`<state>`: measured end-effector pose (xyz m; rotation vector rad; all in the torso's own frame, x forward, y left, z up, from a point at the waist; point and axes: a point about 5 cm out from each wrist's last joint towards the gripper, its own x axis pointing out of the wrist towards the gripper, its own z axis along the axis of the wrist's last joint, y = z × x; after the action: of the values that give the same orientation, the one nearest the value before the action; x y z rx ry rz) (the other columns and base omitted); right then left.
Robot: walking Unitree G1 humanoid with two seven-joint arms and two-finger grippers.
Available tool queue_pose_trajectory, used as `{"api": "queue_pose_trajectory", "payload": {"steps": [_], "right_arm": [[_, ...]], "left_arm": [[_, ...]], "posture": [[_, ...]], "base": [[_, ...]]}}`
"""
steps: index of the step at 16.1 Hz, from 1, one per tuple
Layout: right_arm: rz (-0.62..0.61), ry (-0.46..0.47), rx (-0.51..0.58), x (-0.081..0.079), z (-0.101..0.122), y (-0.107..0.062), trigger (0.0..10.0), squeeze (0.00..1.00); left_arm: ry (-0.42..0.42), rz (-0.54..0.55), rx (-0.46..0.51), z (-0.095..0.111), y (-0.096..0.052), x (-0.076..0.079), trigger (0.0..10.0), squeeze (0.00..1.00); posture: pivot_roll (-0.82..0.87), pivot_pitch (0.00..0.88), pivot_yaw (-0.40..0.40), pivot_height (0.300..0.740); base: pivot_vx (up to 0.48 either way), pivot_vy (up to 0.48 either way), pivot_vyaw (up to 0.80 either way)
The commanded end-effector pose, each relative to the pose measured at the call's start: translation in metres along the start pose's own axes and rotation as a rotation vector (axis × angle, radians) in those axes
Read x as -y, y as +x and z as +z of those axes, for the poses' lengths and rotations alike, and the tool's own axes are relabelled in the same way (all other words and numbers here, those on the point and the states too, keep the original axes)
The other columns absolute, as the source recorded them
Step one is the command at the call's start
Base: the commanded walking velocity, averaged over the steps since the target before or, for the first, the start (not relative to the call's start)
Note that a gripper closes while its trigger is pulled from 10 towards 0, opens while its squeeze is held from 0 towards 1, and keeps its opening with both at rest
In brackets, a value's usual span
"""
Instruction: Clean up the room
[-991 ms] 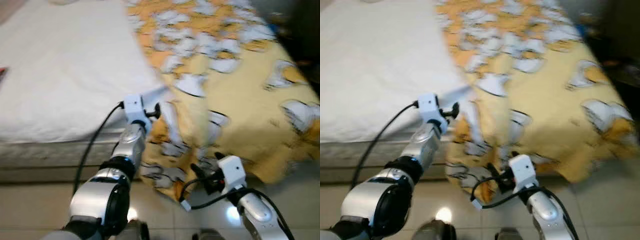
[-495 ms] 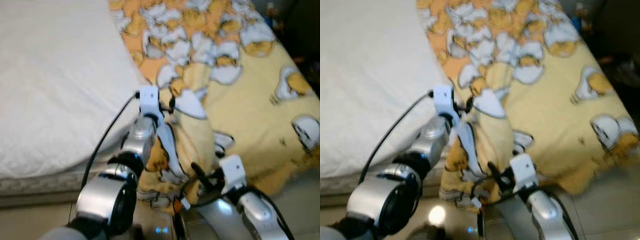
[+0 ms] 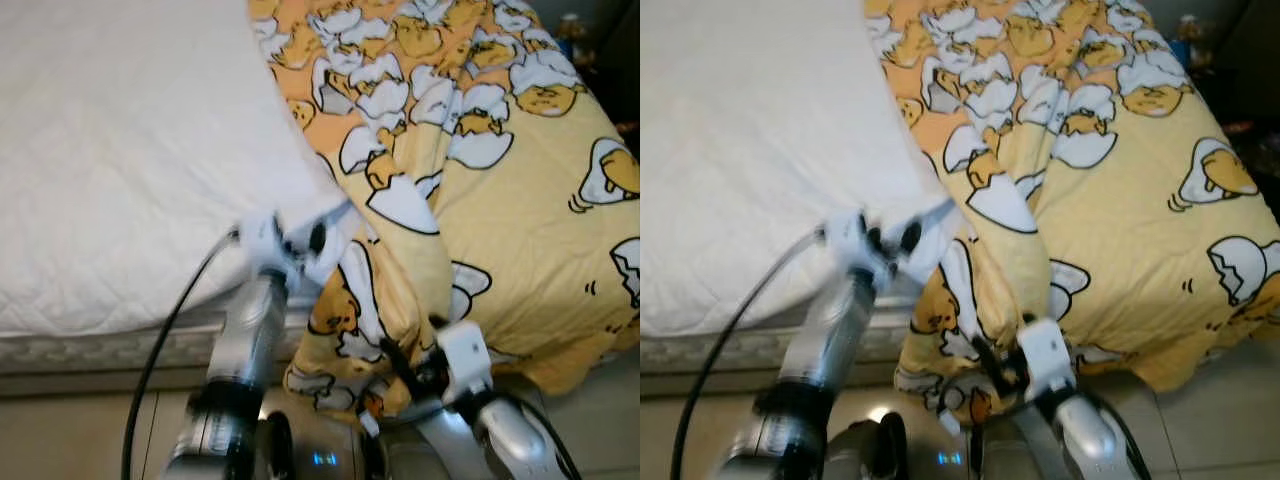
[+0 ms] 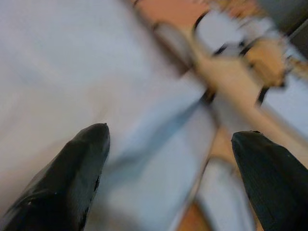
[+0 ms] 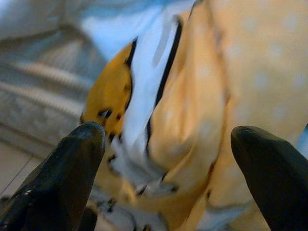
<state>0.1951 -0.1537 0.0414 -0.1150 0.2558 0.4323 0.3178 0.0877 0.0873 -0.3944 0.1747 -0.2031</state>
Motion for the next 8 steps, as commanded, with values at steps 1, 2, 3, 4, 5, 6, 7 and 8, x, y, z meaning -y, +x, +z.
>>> {"api": "queue_pose_trajectory", "payload": {"steps": [1, 2, 3, 4, 5, 6, 7, 8], "right_arm": [[0.027, 0.006, -0.018, -0.008, -0.004, -0.006, 10.0, 0.0], [0.039, -0.004, -0.02, -0.01, -0.005, -0.008, 10.0, 0.0], [0.069, -0.033, -0.018, -0.017, -0.006, -0.013, 10.0, 0.0], [0.069, -0.023, -0.023, -0.019, -0.006, -0.018, 10.0, 0.0], [0.059, -0.008, -0.028, -0.019, -0.007, -0.021, 10.0, 0.0], [0.055, 0.0, -0.037, -0.02, -0.008, -0.026, 10.0, 0.0], [0.055, 0.002, -0.04, -0.022, -0.008, -0.028, 10.0, 0.0], [0.055, 0.003, -0.04, -0.023, -0.007, -0.029, 10.0, 0.0]], "left_arm": [[-0.004, 0.032, 0.035, 0.009, -0.002, -0.001, 10.0, 0.0], [-0.004, 0.062, 0.027, 0.005, -0.002, -0.006, 10.0, 0.0], [-0.062, 0.1, -0.011, -0.003, -0.005, -0.014, 10.0, 0.0], [-0.105, 0.079, -0.037, -0.006, -0.012, -0.01, 10.0, 0.0], [-0.136, 0.075, -0.061, -0.009, -0.016, -0.006, 10.0, 0.0], [-0.207, 0.092, -0.112, -0.014, -0.024, 0.0, 10.0, 0.0], [-0.215, 0.077, -0.117, -0.013, -0.03, 0.01, 10.0, 0.0], [-0.204, 0.061, -0.111, -0.01, -0.034, 0.015, 10.0, 0.0]], "posture": [[-0.24, 0.269, 0.05, 0.731], [-0.24, 0.273, 0.05, 0.731], [-0.25, 0.293, 0.048, 0.731], [-0.25, 0.305, 0.048, 0.731], [-0.26, 0.312, 0.049, 0.731], [-0.26, 0.325, 0.051, 0.731], [-0.27, 0.33, 0.05, 0.731], [-0.27, 0.336, 0.052, 0.731]], "base": [[0.0, 0.0, 0.0], [0.0, 0.0, 0.0], [0.0, 0.0, 0.0], [0.0, 0.0, 0.0], [0.0, 0.0, 0.0], [0.0, 0.0, 0.0], [0.0, 0.0, 0.0], [0.0, 0.0, 0.0]]}}
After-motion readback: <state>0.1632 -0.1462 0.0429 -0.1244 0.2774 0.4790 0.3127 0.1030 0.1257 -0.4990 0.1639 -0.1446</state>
